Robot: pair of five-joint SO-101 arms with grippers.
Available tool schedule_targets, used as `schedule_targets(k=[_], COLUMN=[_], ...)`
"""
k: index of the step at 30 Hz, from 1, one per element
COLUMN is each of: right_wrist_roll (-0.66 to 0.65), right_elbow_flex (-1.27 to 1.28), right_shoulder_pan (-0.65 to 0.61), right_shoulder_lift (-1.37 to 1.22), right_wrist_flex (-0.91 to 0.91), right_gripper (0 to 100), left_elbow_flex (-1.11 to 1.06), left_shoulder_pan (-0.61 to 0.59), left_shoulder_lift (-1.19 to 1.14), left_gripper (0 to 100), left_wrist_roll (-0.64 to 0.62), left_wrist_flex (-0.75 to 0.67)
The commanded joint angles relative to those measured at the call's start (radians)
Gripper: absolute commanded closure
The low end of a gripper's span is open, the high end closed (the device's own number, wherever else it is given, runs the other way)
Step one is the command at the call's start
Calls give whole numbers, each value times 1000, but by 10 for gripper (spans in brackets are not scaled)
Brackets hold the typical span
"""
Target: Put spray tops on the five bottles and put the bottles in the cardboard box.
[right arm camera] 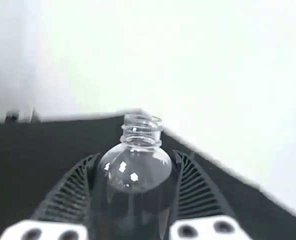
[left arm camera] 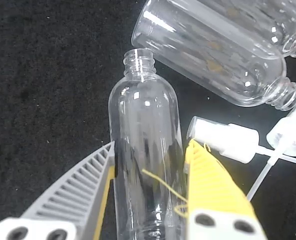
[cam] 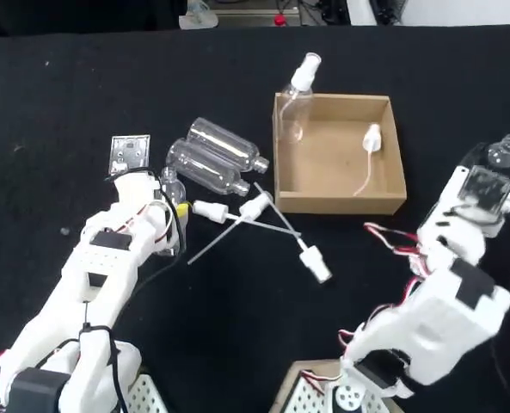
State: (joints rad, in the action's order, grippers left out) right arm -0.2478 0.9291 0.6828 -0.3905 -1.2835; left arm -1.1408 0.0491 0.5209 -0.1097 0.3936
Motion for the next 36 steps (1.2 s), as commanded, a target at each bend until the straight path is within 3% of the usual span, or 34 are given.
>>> schedule_targets(k=[1, 7, 12, 18, 24, 33, 36], right_wrist_roll=[-14, -18, -18, -14, -11, -9, -9], right_elbow_flex=[-13, -113, -183, -182, -147, -124, -124], right_shoulder_pan=[20, 43, 74, 66, 43, 28, 31], right_shoulder_lift=[-101, -360, -498, -510, -510, -510, -509], right_wrist_flex=[-238, -423, -459, -459, -457, -462, -462], right_gripper=[979, 976, 975, 975, 841, 823, 763], left_elbow_flex=[-1, -1, 1, 5, 4, 4, 5], left_shoulder_pan=[-16, -16, -16, -16, -16, -16, -16], left_shoulder_lift=[20, 20, 18, 12, 12, 14, 14], left_gripper=[784, 784, 784, 784, 784, 784, 784], left_wrist_roll=[5, 5, 5, 5, 5, 6, 6], left_wrist_flex=[-12, -11, -14, -14, -14, -14, -14])
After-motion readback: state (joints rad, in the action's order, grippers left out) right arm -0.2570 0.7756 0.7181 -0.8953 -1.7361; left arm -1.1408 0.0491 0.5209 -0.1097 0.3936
